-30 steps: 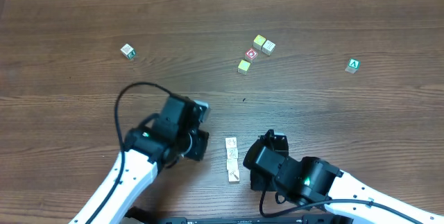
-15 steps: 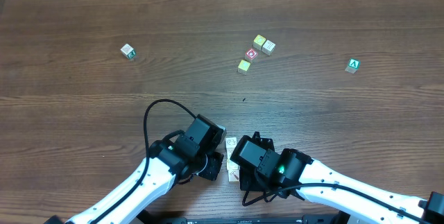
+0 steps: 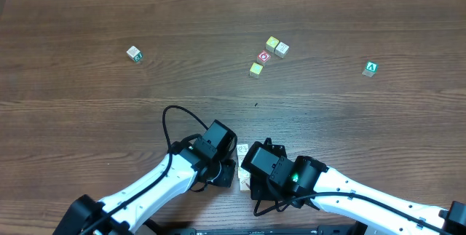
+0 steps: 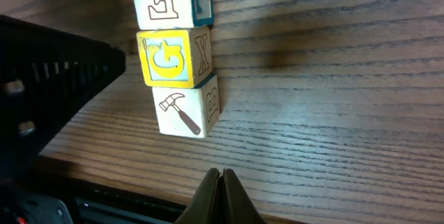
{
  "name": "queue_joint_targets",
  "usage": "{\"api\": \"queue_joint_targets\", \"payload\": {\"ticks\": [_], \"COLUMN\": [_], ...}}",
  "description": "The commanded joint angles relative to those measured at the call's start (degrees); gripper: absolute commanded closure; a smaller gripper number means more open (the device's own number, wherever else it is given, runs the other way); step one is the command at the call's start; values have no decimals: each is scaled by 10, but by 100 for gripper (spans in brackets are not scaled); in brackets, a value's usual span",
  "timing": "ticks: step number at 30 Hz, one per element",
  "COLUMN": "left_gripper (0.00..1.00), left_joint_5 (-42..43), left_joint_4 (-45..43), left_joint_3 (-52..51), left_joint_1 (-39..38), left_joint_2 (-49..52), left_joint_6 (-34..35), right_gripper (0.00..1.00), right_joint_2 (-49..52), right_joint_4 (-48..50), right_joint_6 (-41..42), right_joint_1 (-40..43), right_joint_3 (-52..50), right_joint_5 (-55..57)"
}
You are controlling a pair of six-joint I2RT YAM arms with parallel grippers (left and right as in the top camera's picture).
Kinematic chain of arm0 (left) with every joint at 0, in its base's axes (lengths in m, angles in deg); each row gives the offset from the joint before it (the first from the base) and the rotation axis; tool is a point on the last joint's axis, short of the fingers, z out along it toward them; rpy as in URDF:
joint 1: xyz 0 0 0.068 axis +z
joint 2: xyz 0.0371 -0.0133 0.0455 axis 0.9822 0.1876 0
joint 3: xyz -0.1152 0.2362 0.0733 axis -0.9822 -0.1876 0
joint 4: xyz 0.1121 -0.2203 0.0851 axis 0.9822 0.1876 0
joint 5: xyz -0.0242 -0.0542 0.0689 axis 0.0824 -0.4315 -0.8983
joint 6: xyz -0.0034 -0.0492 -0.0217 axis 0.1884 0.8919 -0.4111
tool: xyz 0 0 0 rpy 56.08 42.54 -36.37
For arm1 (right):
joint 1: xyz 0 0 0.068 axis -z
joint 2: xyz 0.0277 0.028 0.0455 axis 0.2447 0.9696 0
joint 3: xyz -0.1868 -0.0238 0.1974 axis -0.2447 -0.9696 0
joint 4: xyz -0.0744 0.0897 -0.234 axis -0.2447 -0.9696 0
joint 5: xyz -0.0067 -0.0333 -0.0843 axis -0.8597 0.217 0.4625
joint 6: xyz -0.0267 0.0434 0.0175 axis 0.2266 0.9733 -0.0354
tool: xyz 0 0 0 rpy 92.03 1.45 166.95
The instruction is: Flip 4 blocks
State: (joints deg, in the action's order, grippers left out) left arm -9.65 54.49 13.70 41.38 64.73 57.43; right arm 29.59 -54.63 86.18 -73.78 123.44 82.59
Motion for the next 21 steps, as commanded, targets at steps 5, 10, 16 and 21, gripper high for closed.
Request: {"api": "queue_joint_targets", "payload": {"ticks": [5,10,16,21], "left_gripper": [96,96,96,96], "left_joint_5": [24,37,40,42], "left_joint_4": [-20,-31,-34,-35], "left_joint_3": [-5,-5,-5,-5], "left_joint_1": [-2,-2,-2,-2], "left_joint_2": [16,16,16,16], "left_joint_6": [7,6,4,4], "right_gripper": [96,96,96,96], "right_joint_2": [-1,-1,-1,-1], "right_joint_4": [4,5,6,8], "right_joint_6": [-2,-2,-2,-2], "right_joint_1": [3,3,3,3], "right_joint_3": [10,10,10,10], "right_joint_5": [1,0,0,-1]}}
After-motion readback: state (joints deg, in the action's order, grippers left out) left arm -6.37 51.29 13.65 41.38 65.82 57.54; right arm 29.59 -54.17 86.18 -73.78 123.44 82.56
